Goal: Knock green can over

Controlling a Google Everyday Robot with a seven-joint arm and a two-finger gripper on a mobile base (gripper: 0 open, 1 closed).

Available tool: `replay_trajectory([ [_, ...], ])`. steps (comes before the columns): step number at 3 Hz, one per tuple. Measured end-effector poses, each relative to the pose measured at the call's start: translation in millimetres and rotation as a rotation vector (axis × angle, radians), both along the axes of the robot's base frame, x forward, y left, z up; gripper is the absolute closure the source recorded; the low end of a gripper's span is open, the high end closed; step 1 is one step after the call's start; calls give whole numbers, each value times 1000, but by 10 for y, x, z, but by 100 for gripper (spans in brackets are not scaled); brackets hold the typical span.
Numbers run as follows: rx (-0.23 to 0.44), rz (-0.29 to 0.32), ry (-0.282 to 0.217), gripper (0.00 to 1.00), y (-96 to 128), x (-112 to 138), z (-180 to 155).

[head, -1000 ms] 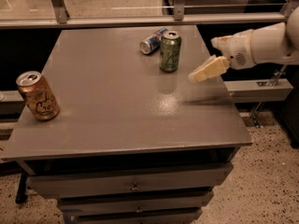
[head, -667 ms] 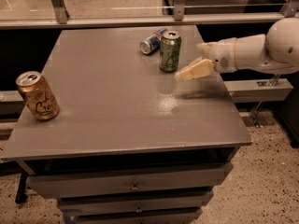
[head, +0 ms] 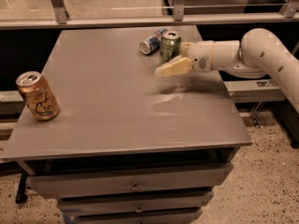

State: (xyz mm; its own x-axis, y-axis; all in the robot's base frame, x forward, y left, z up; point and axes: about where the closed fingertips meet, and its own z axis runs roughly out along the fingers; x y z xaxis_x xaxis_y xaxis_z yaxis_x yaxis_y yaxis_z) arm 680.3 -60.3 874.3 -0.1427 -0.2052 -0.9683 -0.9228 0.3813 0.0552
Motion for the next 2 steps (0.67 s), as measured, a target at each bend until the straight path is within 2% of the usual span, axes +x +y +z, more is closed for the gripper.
replay_trajectory([
  [2, 101, 147, -69, 0, 311, -270, 409],
])
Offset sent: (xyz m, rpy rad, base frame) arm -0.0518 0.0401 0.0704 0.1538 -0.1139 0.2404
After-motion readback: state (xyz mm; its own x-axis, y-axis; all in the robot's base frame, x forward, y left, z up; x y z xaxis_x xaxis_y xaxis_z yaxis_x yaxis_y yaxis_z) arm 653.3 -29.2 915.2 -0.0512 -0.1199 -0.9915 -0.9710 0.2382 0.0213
